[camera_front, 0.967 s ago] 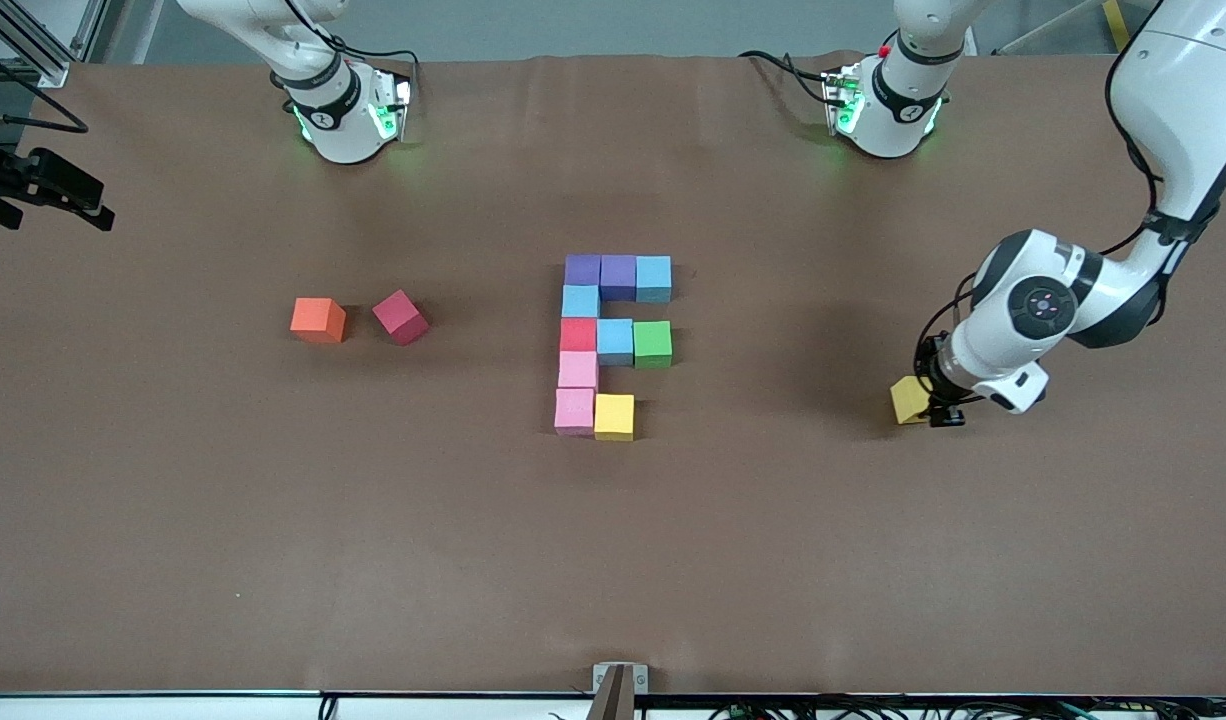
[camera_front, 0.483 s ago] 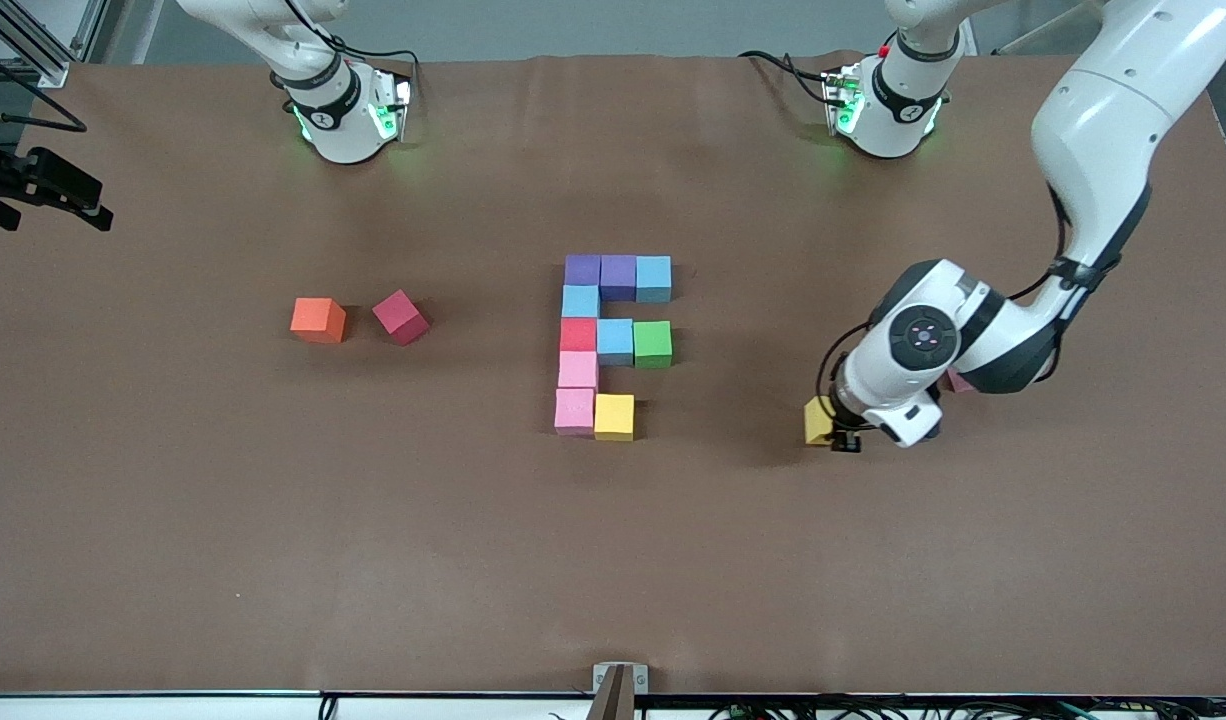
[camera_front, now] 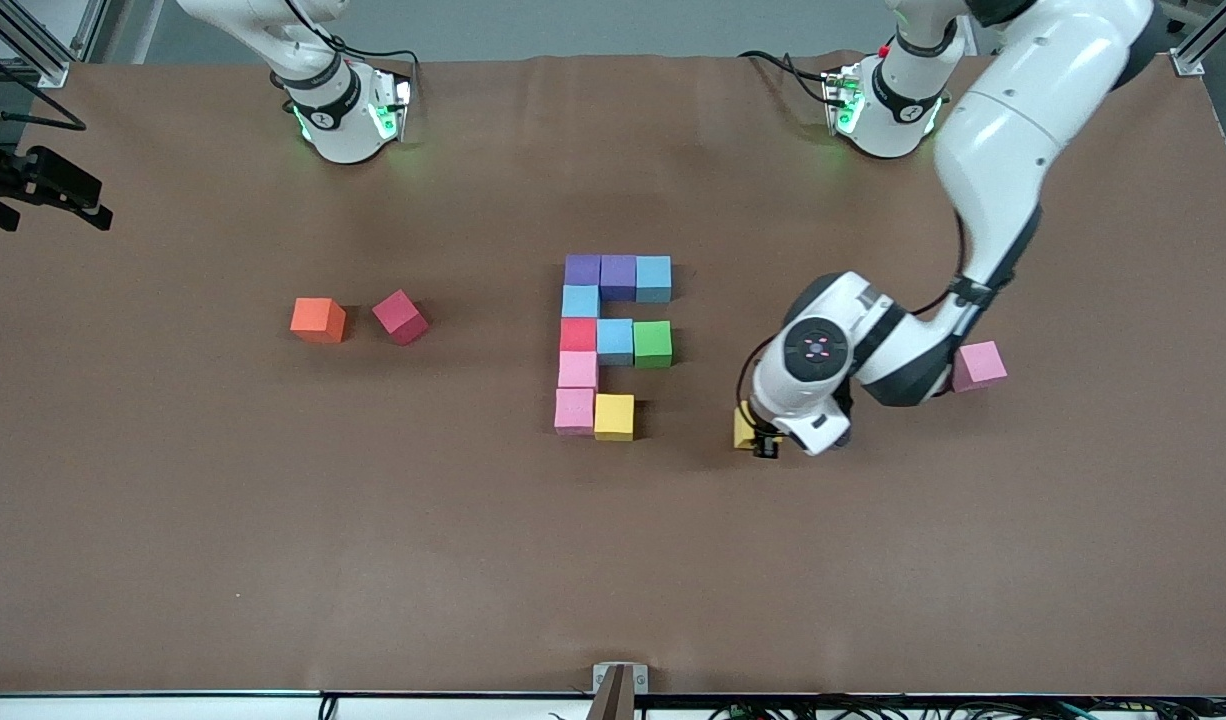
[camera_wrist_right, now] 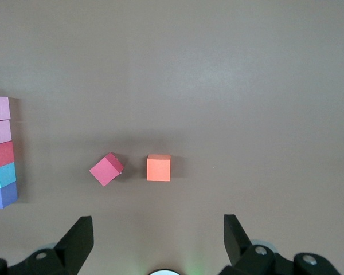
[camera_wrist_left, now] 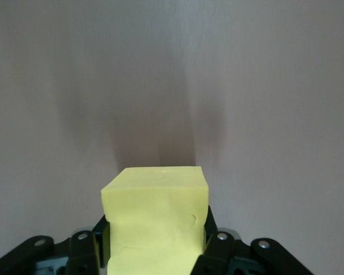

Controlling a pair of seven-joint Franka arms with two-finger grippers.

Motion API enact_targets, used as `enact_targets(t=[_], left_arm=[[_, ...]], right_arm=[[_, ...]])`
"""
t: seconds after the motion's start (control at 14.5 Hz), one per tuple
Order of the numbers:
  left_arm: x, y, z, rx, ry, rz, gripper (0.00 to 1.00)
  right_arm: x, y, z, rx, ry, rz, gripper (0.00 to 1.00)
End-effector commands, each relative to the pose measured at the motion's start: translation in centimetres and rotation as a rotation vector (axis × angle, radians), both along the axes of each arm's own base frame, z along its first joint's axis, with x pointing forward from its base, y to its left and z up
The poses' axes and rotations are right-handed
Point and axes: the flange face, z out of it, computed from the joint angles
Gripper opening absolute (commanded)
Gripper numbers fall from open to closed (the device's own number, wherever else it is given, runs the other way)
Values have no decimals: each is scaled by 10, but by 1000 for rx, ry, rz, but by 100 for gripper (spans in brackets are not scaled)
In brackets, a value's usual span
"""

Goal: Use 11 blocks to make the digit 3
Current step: 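Carry the yellow cube with the left gripper to the first yellow cube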

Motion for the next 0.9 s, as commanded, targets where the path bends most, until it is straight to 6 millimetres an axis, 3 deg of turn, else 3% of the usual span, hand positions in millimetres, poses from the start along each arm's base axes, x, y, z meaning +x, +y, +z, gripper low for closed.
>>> enact_targets(t=[0.0, 0.48, 0.83], left_arm=[[8, -33, -5, 7, -7, 9, 21], [-2, -93, -21, -29, -25, 13, 21], [-16, -119, -39, -34, -28, 6, 22]], right_arm=[[-6, -5, 4, -12, -2, 5, 100], [-6, -3, 6, -12, -8, 8, 100], [-5, 9, 5, -13, -8, 24, 100]])
